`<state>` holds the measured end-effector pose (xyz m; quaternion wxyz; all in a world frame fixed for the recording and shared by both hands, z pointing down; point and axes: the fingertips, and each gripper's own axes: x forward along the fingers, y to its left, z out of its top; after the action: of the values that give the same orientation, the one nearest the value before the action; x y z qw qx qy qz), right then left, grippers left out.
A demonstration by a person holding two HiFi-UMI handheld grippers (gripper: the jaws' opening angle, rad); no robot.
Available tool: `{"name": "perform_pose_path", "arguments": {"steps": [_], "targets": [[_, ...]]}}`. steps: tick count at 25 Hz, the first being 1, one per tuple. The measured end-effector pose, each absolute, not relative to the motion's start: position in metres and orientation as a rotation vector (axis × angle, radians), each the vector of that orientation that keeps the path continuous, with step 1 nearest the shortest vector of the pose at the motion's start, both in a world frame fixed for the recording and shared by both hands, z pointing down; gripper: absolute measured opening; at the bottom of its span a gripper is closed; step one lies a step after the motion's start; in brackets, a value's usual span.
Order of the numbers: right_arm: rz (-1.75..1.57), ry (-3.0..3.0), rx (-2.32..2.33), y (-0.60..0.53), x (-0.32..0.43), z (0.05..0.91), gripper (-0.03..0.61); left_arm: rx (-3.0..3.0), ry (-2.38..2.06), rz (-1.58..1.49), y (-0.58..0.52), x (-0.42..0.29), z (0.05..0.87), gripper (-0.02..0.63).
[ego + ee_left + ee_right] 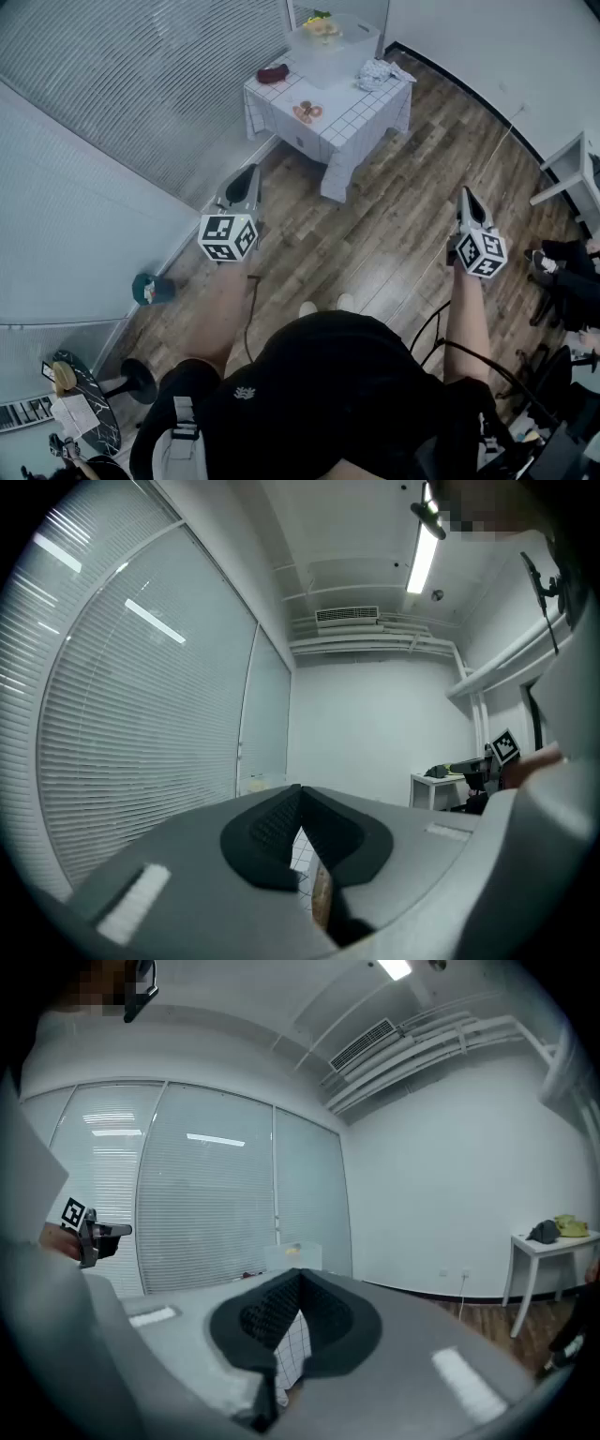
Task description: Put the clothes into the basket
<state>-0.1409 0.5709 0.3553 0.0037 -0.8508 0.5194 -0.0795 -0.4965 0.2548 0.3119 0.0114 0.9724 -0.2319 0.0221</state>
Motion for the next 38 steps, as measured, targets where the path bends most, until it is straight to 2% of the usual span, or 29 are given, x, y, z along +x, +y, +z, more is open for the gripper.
{"name": "perform_pose_path", "arguments": {"steps": [17,23,38], "targets": [[-0.302,1.725,-2.606,0.567,-0.047,0.391,0.001,3.035,-0.751,0.146,0.270,-0.396,0.329,0.006],[-0.357,1.687,-2.600,0.540,-0.006,0.409,0.002,3.054,-0.753,0.152,0.233,-0.350,0.330,0.006],[-0.432,1.634,-2.654,0.402,0.117,0.422,0.002,3.079,-0.624,0.110,0.072,-0.165,0.338,0.006]]}}
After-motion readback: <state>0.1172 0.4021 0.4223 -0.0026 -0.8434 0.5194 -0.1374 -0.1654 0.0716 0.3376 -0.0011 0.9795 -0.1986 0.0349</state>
